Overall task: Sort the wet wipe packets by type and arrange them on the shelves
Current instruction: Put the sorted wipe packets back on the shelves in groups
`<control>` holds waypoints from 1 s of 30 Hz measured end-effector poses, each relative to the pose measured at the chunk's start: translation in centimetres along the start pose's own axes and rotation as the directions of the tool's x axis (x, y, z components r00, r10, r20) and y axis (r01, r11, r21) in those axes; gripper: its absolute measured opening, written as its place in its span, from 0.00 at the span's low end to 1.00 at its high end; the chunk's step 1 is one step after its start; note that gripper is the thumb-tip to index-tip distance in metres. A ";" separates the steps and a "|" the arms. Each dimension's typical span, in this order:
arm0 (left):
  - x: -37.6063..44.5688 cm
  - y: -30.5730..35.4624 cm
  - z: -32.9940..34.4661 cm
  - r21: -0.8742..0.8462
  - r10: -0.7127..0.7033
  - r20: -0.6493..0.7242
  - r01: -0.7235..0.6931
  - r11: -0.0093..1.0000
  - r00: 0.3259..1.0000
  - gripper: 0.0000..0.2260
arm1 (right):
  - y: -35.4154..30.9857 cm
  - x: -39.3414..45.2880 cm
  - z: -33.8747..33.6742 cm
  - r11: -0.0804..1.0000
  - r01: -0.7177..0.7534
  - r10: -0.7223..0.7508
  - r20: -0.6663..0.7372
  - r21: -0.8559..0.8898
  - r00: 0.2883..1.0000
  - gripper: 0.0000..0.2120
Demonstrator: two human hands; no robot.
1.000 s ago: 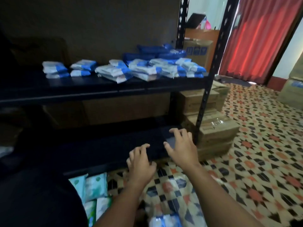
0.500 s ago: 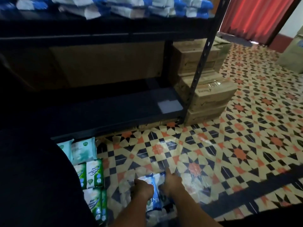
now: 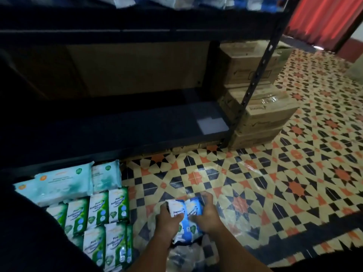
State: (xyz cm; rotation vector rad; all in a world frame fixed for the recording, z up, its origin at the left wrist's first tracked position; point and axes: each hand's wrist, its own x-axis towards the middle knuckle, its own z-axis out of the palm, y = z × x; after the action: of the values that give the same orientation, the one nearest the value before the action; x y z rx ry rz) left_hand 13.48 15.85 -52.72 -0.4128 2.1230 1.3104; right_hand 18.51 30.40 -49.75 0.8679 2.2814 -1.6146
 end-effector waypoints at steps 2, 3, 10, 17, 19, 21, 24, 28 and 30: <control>-0.9 2.4 -2.6 -0.056 0.083 0.016 -0.082 0.995 0.996 0.23 | -2.8 0.0 -0.2 0.993 0.025 -0.023 -0.014 0.117 1.000 0.34; -0.9 3.6 -4.1 -0.093 0.131 0.017 -0.129 0.987 0.991 0.22 | -4.6 0.0 -0.1 0.983 0.055 -0.054 -0.012 0.173 0.998 0.32; -2.9 14.5 -16.3 -0.020 0.420 -0.181 -0.430 0.902 0.889 0.34 | -20.2 -0.3 2.0 0.907 0.381 -0.366 -0.117 0.179 0.923 0.20; -5.3 23.3 -28.5 -0.168 0.484 -0.349 -0.561 0.810 0.803 0.38 | -34.9 -3.6 5.2 0.749 0.629 -0.598 -0.198 0.206 0.777 0.17; -5.1 25.2 -32.1 -0.215 0.526 -0.399 -0.634 0.742 0.751 0.40 | -38.8 -5.0 5.5 0.699 0.680 -0.643 -0.224 0.220 0.733 0.18; -5.7 27.2 -35.1 -0.197 0.556 -0.448 -0.684 0.703 0.700 0.35 | -42.3 -6.3 5.7 0.651 0.727 -0.684 -0.247 0.219 0.687 0.17; -7.5 30.5 -38.5 -0.228 0.552 -0.518 -0.727 0.648 0.654 0.31 | -47.1 -8.3 5.7 0.607 0.773 -0.721 -0.280 0.187 0.634 0.11; -14.8 34.2 -40.0 -0.388 0.517 -0.513 -0.723 0.572 0.685 0.08 | -51.8 -10.0 5.3 0.598 0.779 -0.735 -0.261 0.186 0.626 0.08; -16.4 35.7 -41.2 -0.390 0.506 -0.506 -0.709 0.587 0.698 0.06 | -53.3 -10.4 4.9 0.599 0.771 -0.722 -0.270 0.214 0.637 0.07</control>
State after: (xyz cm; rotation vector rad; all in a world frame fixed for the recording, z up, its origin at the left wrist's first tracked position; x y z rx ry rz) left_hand -7.03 -4.84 -3.80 -0.1053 2.2098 2.4849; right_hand -4.51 10.49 -4.56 -0.0098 2.7526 -2.3640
